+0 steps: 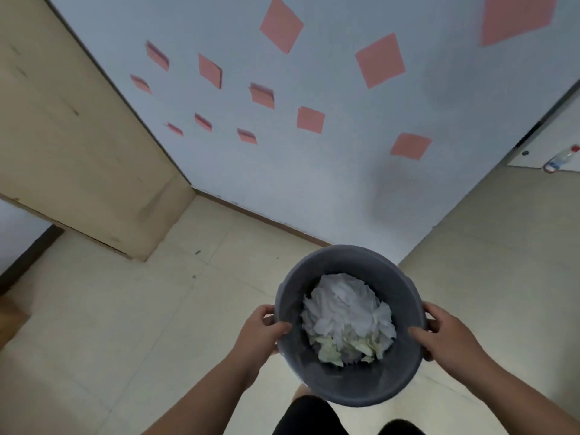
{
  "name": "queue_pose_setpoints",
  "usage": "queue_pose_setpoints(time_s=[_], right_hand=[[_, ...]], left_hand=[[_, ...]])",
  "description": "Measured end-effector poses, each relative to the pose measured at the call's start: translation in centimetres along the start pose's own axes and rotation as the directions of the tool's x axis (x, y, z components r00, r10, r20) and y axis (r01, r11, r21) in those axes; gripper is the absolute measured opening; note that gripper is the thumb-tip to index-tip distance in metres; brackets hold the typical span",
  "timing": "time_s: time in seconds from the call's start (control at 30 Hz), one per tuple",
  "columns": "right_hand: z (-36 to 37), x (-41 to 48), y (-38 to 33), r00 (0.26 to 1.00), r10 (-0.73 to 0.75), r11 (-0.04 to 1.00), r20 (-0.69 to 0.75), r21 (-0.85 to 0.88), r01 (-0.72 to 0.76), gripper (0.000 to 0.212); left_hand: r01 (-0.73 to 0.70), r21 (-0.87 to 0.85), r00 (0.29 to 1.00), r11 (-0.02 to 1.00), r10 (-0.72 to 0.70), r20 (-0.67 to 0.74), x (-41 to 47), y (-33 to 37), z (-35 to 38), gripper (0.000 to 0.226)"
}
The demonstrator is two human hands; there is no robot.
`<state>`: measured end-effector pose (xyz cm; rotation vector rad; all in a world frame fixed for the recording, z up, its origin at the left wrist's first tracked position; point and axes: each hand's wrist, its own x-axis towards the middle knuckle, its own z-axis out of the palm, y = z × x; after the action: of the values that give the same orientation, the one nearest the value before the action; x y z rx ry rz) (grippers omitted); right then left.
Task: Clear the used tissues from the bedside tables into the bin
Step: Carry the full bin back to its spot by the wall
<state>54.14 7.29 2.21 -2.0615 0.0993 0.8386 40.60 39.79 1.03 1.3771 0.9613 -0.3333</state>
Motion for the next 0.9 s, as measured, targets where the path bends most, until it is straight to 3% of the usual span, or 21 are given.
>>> queue_pose_setpoints(time_s=[0.2, 0.37, 0.73, 0.9], right_hand=[[0.8, 8.6, -3.3, 0.992, 0.116, 0.993, -0.040, 0.027, -0.115, 0.034], [1.1, 18.4, -1.6, 0.984, 0.175, 0.984, -0.042, -0.024, -0.176, 0.036], [9.0, 48.0, 15.9, 0.988, 0.145, 0.982, 0.048, -0.126, -0.138, 0.035], [11.8, 54.9, 21.5, 0.960, 0.174, 0.984, 0.221, -0.080, -0.160, 0.040]], left_hand=[[0.041, 0.062, 0.997, 0.997, -0.045, 0.066, 9.8, 7.0, -0.7, 0.027], [0.051, 0.114, 0.995, 0.992, -0.060, 0.076, 20.1, 7.8, 1.6, 0.031], [0.120, 0.120, 0.992, 0.986, -0.124, 0.030, 51.3, -6.6, 7.6, 0.035], [0.176, 0.178, 0.983, 0.968, -0.183, 0.025, 58.9, -11.2, 7.8, 0.036]])
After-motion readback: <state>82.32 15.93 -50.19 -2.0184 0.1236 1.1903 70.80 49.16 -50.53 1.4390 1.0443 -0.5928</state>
